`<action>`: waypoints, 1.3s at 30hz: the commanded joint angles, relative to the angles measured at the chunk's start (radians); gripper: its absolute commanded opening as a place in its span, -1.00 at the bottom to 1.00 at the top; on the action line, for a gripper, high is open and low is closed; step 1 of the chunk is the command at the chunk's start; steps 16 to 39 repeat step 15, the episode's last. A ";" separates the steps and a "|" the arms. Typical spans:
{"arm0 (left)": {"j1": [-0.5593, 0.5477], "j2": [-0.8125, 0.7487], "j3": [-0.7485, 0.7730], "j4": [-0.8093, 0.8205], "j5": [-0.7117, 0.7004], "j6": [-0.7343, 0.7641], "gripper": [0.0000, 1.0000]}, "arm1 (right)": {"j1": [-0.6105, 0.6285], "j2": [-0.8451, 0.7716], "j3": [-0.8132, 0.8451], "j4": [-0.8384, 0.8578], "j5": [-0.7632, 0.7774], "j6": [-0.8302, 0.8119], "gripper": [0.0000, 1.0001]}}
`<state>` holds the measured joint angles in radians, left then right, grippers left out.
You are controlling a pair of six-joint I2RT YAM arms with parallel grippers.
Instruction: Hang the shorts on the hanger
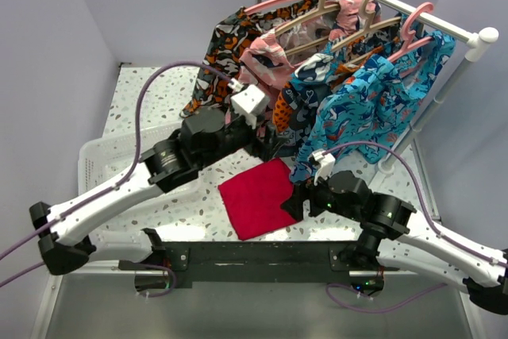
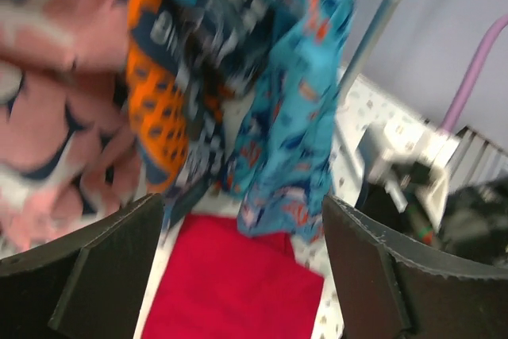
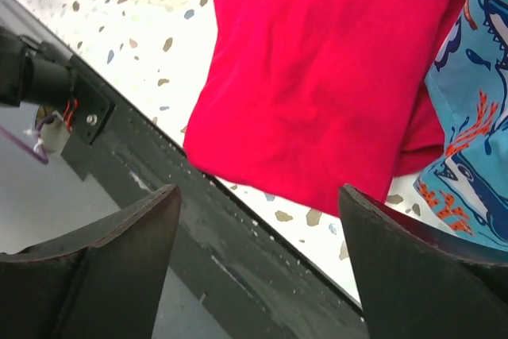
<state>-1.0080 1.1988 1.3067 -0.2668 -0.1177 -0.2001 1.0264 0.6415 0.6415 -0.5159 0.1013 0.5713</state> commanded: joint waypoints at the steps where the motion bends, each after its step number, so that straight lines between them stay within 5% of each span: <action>1: 0.006 -0.137 -0.205 -0.040 -0.143 -0.171 0.80 | -0.002 0.004 -0.040 0.126 0.063 0.041 0.74; 11: 0.005 -0.434 -0.630 -0.068 -0.281 -0.367 0.95 | 0.000 0.029 -0.143 0.294 0.104 0.098 0.82; 39: 0.005 -0.498 -0.669 -0.069 -0.307 -0.387 0.99 | 0.000 0.034 -0.144 0.295 0.124 0.101 0.83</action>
